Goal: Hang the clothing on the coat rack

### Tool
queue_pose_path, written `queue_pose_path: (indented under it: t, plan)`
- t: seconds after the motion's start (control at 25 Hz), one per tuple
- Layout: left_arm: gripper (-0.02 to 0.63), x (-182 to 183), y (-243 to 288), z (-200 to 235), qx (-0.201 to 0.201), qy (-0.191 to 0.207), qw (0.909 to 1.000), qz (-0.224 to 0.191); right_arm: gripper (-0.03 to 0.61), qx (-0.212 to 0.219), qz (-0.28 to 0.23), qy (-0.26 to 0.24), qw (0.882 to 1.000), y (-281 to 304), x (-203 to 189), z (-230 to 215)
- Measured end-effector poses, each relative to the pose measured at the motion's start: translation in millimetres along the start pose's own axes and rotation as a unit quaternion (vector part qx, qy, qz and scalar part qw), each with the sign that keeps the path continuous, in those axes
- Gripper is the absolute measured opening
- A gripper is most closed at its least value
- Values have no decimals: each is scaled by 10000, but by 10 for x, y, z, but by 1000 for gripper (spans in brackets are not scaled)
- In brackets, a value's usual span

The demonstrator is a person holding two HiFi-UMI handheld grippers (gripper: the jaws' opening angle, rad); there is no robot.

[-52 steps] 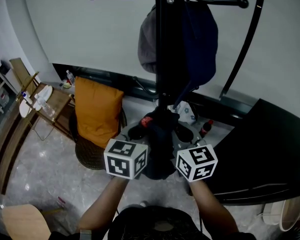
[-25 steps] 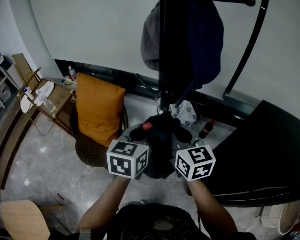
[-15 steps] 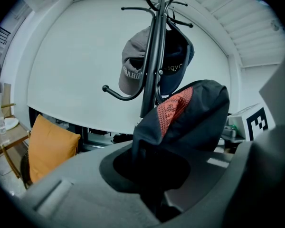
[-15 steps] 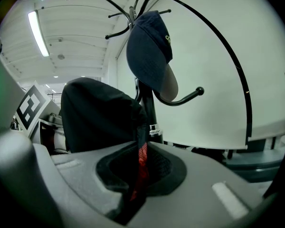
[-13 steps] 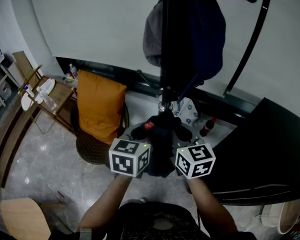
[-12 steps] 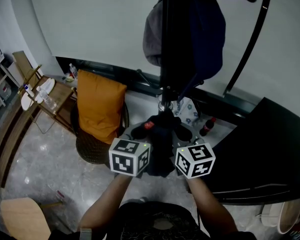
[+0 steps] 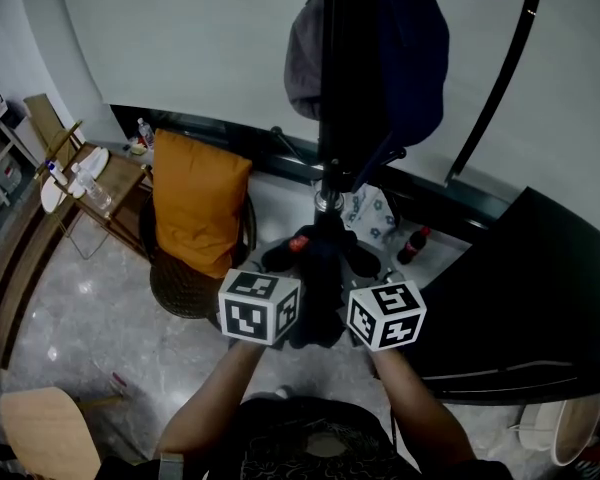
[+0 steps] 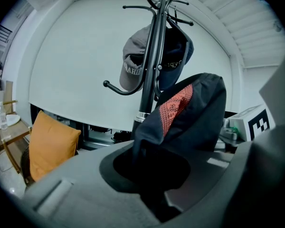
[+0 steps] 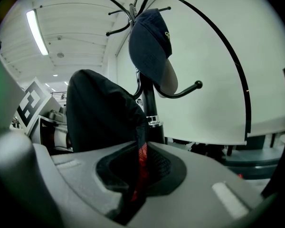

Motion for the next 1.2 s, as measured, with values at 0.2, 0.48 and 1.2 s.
queue_pose_path:
  t: [0.2,0.48,1.2]
  plan:
    - [34,-30,-14,-13,50,-32,10000,-3,29,64,42,0,10000,1,-28,12]
    - [34,-81,-21,-33,110,-26,9999,-7,29,178,96,-36,9998,6,-69,29]
    - [35,-164,-60,-124,348,-15,9994,20,35,440,194,-89,9988,-6,-121,28]
Point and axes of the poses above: the fingertips, and each gripper's own axes: y forward along the fingers, z to its left, x out of its top, the point moved 10 cm from there along -y, backward along the fingers, and after that the axes turned 6 degrees about -y, right-handed, at the moved point
